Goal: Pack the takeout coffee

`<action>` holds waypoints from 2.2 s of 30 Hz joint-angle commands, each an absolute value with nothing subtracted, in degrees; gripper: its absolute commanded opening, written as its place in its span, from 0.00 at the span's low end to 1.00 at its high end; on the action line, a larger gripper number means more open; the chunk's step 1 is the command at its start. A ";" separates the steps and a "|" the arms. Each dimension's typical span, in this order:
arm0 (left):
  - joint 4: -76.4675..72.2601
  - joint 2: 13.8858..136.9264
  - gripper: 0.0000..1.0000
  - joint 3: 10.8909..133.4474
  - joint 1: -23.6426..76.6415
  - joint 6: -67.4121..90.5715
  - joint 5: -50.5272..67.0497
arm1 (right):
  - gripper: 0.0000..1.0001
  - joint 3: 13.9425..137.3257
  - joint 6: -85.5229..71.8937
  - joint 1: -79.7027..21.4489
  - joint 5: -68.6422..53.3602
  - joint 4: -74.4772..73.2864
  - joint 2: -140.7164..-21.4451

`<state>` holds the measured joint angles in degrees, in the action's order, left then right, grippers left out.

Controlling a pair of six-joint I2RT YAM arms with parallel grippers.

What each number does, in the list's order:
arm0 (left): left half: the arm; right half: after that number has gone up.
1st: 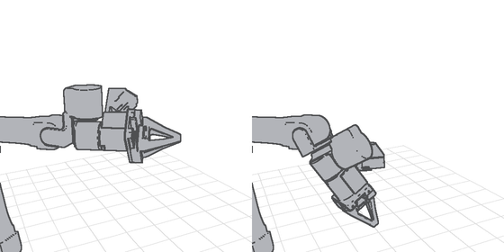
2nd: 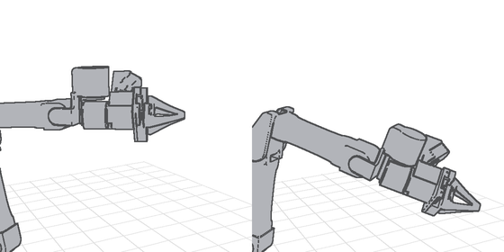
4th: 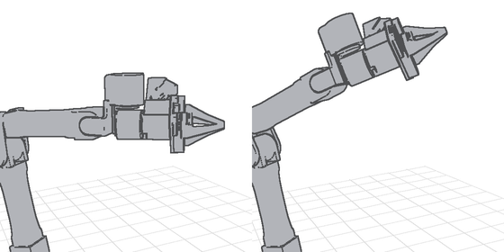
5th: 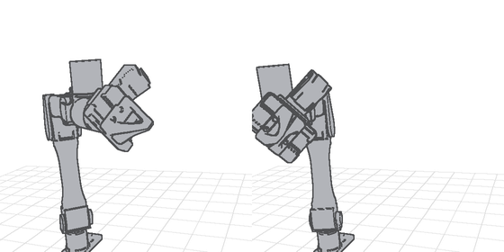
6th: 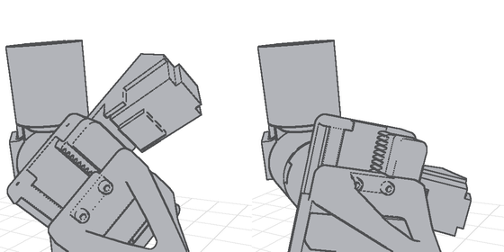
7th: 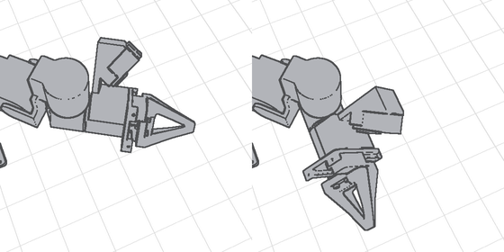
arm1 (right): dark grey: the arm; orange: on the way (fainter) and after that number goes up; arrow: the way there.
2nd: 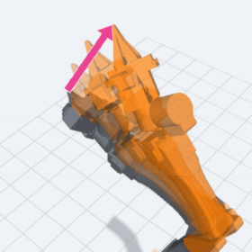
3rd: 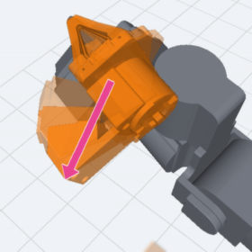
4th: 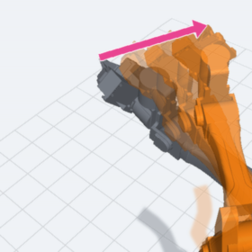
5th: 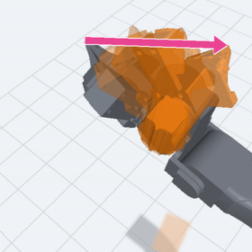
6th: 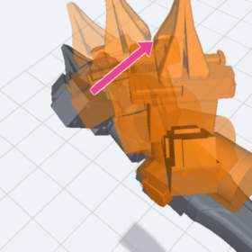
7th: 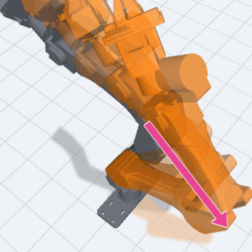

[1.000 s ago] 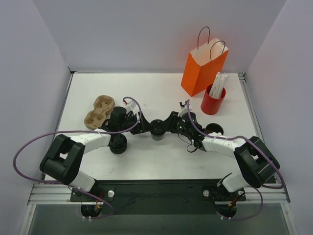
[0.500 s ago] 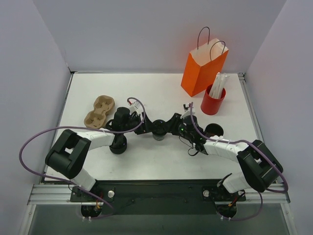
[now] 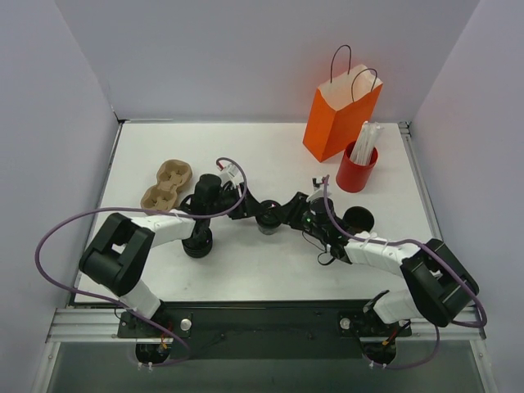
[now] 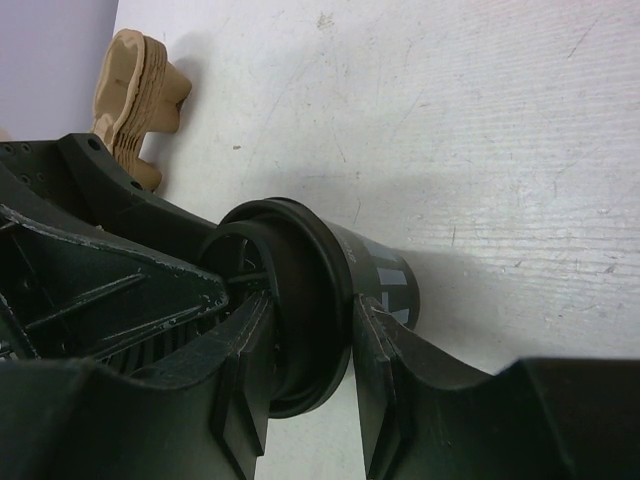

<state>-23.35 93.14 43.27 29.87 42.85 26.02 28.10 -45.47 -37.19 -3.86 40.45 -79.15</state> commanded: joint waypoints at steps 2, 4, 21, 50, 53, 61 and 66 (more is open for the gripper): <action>-16.61 96.50 0.54 44.12 29.88 37.01 19.69 | 0.22 24.35 -42.45 -39.29 -8.44 20.31 -77.35; -15.30 97.12 0.54 44.47 29.88 36.04 19.08 | 0.31 24.52 -41.49 -38.94 -7.91 18.73 -75.07; -18.10 98.96 0.54 41.48 29.97 35.07 18.81 | 0.40 26.98 -34.54 -26.55 -19.68 13.44 -65.31; -7.20 85.26 0.60 48.77 26.11 30.41 18.54 | 0.55 49.11 -23.92 -21.36 -9.41 -5.94 -74.15; -10.01 86.21 0.66 51.58 25.58 27.70 21.08 | 0.56 57.47 -23.29 -20.92 -4.92 -15.70 -78.21; -15.12 108.24 0.63 73.98 25.75 24.44 44.89 | 0.65 58.01 -15.57 -20.30 -8.70 -18.46 -80.50; -13.18 117.85 0.63 84.45 26.98 22.15 51.41 | 0.71 59.15 -13.10 -19.95 -11.68 -16.53 -85.16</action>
<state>-13.10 112.42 77.93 25.87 25.39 41.87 56.36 -16.69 -20.53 -9.69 -15.16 -82.04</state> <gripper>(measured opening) 0.633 0.700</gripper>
